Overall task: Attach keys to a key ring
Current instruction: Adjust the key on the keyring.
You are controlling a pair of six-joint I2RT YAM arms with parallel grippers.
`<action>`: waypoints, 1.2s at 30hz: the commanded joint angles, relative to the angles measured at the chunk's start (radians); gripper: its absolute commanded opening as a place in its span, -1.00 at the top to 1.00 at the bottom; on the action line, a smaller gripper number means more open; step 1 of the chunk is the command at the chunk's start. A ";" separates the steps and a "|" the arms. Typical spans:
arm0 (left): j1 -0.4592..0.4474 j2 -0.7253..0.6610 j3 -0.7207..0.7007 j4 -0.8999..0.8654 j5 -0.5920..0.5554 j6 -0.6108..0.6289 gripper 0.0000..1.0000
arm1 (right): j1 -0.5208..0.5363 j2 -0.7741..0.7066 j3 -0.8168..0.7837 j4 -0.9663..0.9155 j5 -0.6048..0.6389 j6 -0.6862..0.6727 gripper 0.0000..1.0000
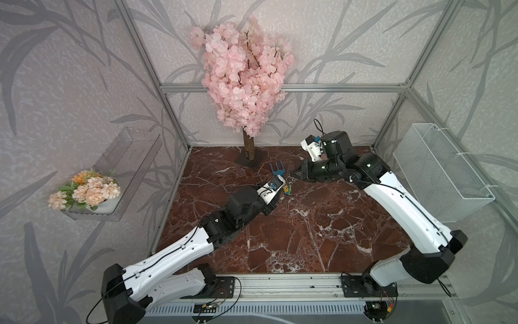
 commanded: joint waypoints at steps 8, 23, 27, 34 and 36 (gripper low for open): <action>-0.008 -0.001 0.043 0.019 -0.025 -0.011 1.00 | -0.004 -0.050 0.001 0.003 -0.018 -0.026 1.00; -0.007 -0.038 0.068 0.002 0.105 -0.094 1.00 | -0.009 -0.118 -0.009 0.113 0.087 -0.083 -0.25; -0.006 -0.032 0.090 -0.027 0.142 -0.138 1.00 | -0.009 -0.153 -0.031 0.155 0.076 -0.112 -0.21; 0.001 -0.030 0.132 -0.054 0.201 -0.199 1.00 | 0.001 -0.224 -0.177 0.289 -0.040 -0.141 0.24; 0.006 -0.022 0.151 -0.071 0.214 -0.209 1.00 | 0.016 -0.243 -0.213 0.321 -0.058 -0.153 0.35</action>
